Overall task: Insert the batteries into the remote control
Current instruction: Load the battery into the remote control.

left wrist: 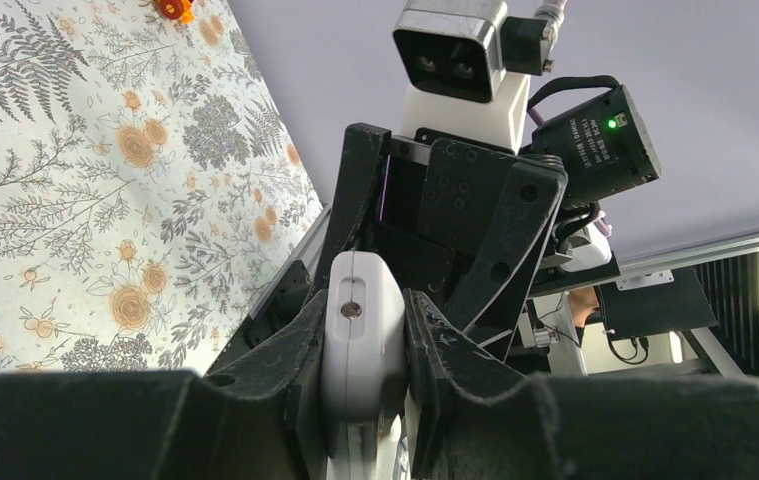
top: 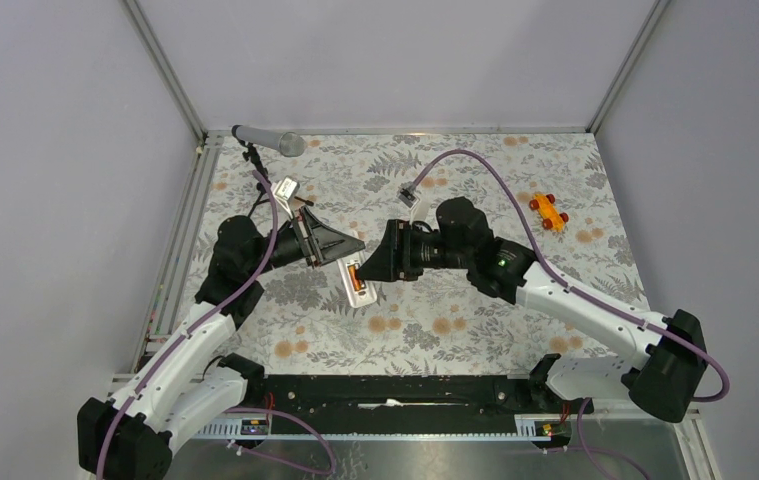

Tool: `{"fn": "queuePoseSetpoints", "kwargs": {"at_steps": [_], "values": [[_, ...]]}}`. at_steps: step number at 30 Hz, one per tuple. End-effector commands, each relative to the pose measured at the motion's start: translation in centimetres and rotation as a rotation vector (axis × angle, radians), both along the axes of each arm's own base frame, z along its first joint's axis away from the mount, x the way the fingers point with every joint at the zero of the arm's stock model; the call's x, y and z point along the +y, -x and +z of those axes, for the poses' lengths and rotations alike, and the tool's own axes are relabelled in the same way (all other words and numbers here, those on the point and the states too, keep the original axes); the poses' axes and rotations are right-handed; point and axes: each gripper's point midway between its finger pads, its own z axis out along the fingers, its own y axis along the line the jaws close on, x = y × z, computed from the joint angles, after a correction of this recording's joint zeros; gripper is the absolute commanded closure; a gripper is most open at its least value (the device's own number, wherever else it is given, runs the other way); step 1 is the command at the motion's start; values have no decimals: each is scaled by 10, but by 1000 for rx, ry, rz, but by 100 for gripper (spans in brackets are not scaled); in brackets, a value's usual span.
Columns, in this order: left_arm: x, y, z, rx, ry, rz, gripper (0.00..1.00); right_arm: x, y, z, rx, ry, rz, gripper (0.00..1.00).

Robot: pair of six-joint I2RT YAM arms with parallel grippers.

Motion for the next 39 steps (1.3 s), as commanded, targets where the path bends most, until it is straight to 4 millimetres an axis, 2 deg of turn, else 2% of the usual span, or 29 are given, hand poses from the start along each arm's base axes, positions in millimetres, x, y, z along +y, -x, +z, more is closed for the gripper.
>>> {"fn": "queuePoseSetpoints", "kwargs": {"at_steps": [1, 6, 10, 14, 19, 31, 33, 35, 39], "values": [[3, 5, 28, -110, 51, 3, 100, -2, 8, 20, -70, -78, 54, 38], [4, 3, 28, -107, 54, 13, 100, -2, 9, 20, -74, -82, 65, 39], [4, 3, 31, -112, 59, 11, 100, 0, 10, 13, -65, -62, 77, 46], [3, 3, 32, -110, 65, 9, 100, 1, 7, 3, -65, -23, 86, 48], [3, 3, 34, -108, 74, 6, 100, 0, 7, -18, -33, 64, 101, 48], [2, 1, 42, -92, 111, 3, 100, -7, -19, -68, 3, 278, -4, 49], [2, -2, 39, -94, 92, 16, 100, -6, -20, -67, 3, 279, -6, 48], [5, -9, 29, -92, 34, 50, 100, -3, -19, -56, -8, 243, 4, 42], [28, -30, -17, -46, -163, 186, 100, 1, -17, -14, -78, 123, 16, 29]]}}
